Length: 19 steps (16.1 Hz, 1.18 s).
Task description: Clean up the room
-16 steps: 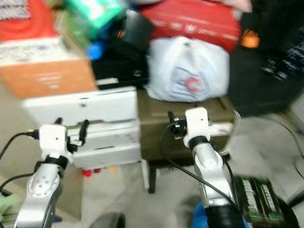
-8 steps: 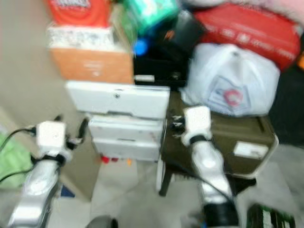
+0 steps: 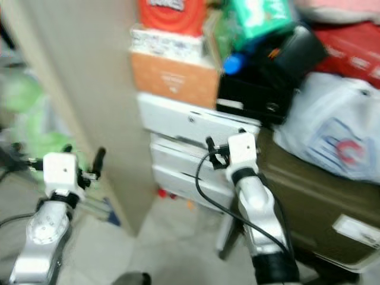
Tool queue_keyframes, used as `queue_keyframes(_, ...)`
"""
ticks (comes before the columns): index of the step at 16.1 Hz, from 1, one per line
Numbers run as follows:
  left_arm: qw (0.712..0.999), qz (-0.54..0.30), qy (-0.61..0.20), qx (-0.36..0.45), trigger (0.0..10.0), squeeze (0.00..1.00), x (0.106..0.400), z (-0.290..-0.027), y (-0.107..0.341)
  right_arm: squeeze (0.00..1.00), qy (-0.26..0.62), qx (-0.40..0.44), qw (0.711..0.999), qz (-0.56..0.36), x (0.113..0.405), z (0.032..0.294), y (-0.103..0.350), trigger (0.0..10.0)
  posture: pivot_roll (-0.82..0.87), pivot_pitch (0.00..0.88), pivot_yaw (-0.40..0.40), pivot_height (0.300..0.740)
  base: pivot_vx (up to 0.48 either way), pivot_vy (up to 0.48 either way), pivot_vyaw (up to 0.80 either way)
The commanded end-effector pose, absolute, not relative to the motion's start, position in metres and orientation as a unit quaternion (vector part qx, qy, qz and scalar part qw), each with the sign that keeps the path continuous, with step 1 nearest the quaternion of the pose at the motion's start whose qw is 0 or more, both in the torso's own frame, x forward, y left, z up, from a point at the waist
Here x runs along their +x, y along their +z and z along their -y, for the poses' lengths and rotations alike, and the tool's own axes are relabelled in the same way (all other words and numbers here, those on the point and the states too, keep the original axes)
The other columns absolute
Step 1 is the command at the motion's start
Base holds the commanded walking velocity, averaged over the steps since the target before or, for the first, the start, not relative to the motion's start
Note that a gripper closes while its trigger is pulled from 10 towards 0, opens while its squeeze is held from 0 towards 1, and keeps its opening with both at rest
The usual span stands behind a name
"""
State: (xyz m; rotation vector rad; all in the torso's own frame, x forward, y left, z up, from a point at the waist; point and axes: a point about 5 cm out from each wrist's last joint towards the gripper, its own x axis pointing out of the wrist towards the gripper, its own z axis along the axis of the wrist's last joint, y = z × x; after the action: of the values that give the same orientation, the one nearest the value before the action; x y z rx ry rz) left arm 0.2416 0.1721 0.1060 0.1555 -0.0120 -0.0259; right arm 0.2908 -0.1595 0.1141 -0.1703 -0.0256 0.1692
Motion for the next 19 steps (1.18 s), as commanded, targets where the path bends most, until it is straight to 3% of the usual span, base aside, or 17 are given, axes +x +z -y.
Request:
queue_keyframes(1, 0.996, 0.009, -0.018, 0.085, 10.0, 0.00, 0.2422, -0.1701, 0.1073, 0.00, 0.080, -0.082, 0.993, 0.014, 0.2918, 0.1629, 0.1151, 10.0, -0.04, 0.000, -0.037, 0.740, 0.000, 0.000, 0.80)
queue_keyframes(19, 0.995, 0.022, -0.020, 0.093, 10.0, 0.00, 0.2445, -0.1696, 0.1096, 0.00, 0.091, -0.085, 0.992, 0.019, 0.2971, 0.1610, 0.1169, 10.0, -0.04, 0.000, -0.045, 0.740, 0.000, 0.000, 0.80)
